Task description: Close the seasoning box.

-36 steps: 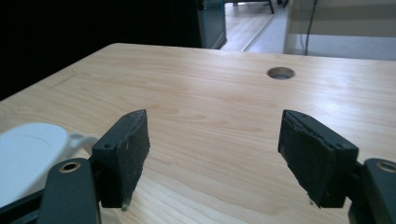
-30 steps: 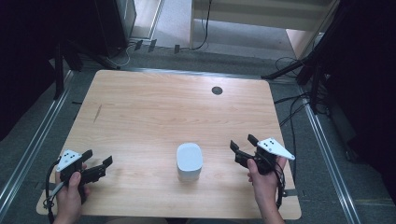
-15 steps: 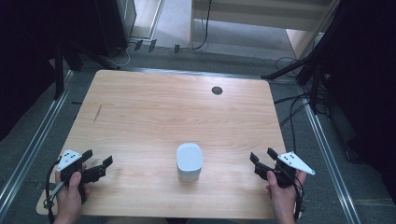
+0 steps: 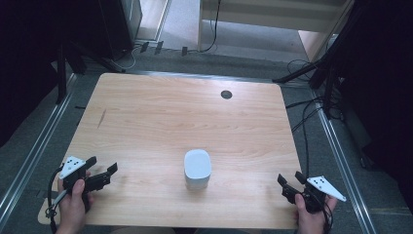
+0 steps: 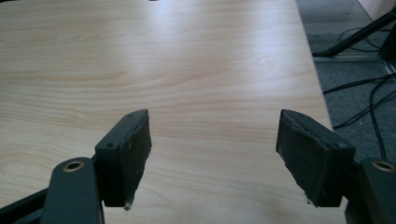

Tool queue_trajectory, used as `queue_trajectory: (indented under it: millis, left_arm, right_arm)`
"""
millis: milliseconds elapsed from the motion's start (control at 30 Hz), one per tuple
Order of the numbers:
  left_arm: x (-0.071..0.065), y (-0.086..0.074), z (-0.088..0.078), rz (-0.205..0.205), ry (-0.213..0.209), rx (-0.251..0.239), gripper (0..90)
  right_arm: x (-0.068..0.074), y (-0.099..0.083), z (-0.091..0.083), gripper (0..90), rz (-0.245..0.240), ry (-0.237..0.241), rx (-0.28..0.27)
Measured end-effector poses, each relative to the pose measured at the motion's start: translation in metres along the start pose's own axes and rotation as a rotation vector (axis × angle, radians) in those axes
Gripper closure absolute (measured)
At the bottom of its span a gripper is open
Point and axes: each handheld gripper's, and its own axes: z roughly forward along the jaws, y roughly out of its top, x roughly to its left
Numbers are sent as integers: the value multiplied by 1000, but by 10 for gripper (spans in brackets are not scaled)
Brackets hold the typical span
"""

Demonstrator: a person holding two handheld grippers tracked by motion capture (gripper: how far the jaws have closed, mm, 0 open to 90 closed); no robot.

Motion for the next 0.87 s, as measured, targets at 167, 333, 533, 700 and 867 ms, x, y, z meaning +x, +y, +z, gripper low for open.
queue_trajectory:
  millis: [167,333,533,700,867]
  left_arm:
    - [0,0,0,-1,1,-3,140]
    - [0,0,0,1,-1,-5,140]
    - [2,0,1,-17,1,-8,140]
    - [3,0,1,-20,-3,-7,140]
    - [3,1,1,-26,-2,-4,140]
  right_arm:
    - [-8,-7,-4,286,20,-16,5]
    - [-3,-8,-5,293,-31,-40,3]
    - [3,-9,-4,301,-85,-45,12]
    - [1,-8,-4,319,-63,-43,14]
    - [1,-8,-3,338,-75,-60,23]
